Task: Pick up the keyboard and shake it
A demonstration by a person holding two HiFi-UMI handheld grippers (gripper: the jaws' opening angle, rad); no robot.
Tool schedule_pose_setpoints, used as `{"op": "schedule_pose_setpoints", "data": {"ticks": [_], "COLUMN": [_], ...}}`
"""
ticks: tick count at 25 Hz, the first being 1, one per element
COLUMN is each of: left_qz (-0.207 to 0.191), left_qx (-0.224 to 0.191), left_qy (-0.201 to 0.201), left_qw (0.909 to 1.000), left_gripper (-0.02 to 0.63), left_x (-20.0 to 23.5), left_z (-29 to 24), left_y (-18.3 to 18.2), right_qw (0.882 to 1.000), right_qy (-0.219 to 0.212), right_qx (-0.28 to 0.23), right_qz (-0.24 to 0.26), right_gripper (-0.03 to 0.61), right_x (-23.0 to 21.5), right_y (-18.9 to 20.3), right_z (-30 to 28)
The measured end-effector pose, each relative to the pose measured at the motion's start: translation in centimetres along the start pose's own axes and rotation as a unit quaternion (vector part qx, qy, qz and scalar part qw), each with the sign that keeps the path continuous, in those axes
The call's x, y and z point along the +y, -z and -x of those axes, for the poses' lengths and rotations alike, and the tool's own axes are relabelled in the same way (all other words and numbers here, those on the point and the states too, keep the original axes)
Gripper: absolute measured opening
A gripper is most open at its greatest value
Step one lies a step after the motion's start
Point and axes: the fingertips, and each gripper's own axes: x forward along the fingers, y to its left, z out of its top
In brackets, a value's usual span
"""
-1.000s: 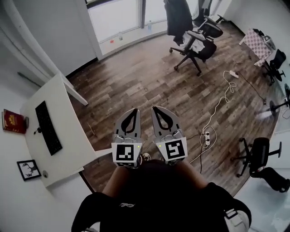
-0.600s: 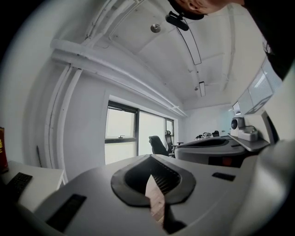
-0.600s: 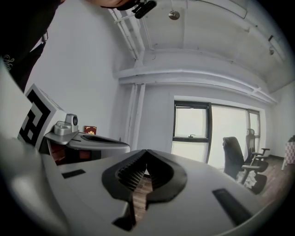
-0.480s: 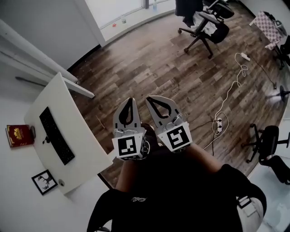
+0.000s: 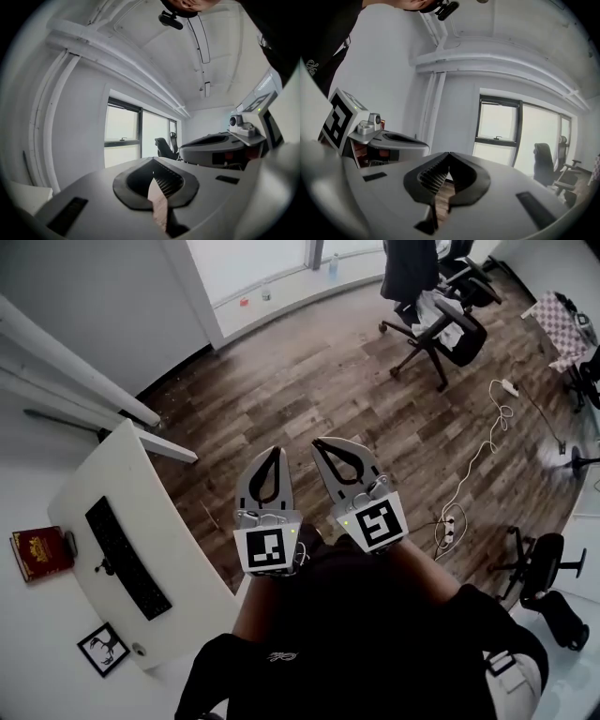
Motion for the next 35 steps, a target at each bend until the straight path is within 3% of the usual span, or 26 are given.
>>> {"op": "schedule_pose_setpoints", "data": {"ticks": [4, 7, 10, 13, 15, 18, 20, 22, 25, 28, 30, 33, 35], "left_qz": [0.017, 0.022, 0.026, 0.044, 0.049, 0.03, 0.019, 0.027, 0.079, 0.123, 0.131, 0.145, 0.171], "left_qx": [0.006, 0.007, 0.028, 0.045, 0.05, 0.049, 0.05, 0.066, 0.066, 0.079, 0.079, 0.092, 0.112], "left_qy": [-0.065, -0.125, -0.195, -0.271, -0.337, -0.449, -0.498, -0.541, -0.592, -0.621, -0.636, -0.657, -0.661], "left_qw": [0.9977, 0.9919, 0.9801, 0.9605, 0.9391, 0.8917, 0.8655, 0.8377, 0.7994, 0.7702, 0.756, 0.7338, 0.7219], "left_gripper": [0.001, 0.002, 0.002, 0.002, 0.002, 0.002, 0.002, 0.002, 0.002, 0.002, 0.002, 0.002, 0.002], "left_x": [5.5, 9.2, 13.8, 17.8, 20.8, 25.0, 25.9, 26.4, 26.0, 24.7, 24.5, 25.0, 25.2], "left_z": [-0.2, -0.1, 0.3, 0.3, 1.5, 5.1, 6.5, 7.7, 9.5, 10.7, 11.8, 14.4, 15.7], "left_y": [-0.1, -0.3, 0.8, 1.5, 1.4, -0.4, -1.5, -1.2, 1.3, 3.7, 3.9, 5.1, 7.2], "right_qw": [0.997, 0.988, 0.973, 0.951, 0.925, 0.868, 0.831, 0.804, 0.774, 0.734, 0.706, 0.682, 0.675], "right_qy": [-0.074, -0.15, -0.225, -0.305, -0.374, -0.478, -0.534, -0.57, -0.613, -0.669, -0.696, -0.719, -0.725], "right_qx": [-0.002, -0.006, -0.028, -0.043, -0.066, -0.124, -0.15, -0.156, -0.137, -0.079, -0.07, -0.078, -0.07], "right_qz": [0.034, 0.047, 0.041, 0.018, 0.03, 0.052, 0.045, 0.062, 0.073, 0.088, 0.105, 0.112, 0.121], "right_gripper": [0.021, 0.021, 0.021, 0.021, 0.021, 0.021, 0.021, 0.021, 0.021, 0.021, 0.021, 0.021, 0.021], "right_x": [1.9, 3.9, 6.6, 8.9, 11.6, 16.4, 18.0, 19.3, 22.0, 24.9, 26.4, 28.4, 29.4], "right_y": [-1.4, -2.0, -2.8, -3.3, -4.6, -9.2, -11.6, -11.8, -9.8, -6.0, -5.4, -5.9, -5.3], "right_z": [-5.0, -9.1, -14.1, -19.0, -22.0, -25.0, -25.6, -26.5, -27.5, -25.5, -24.3, -23.6, -23.9]}}
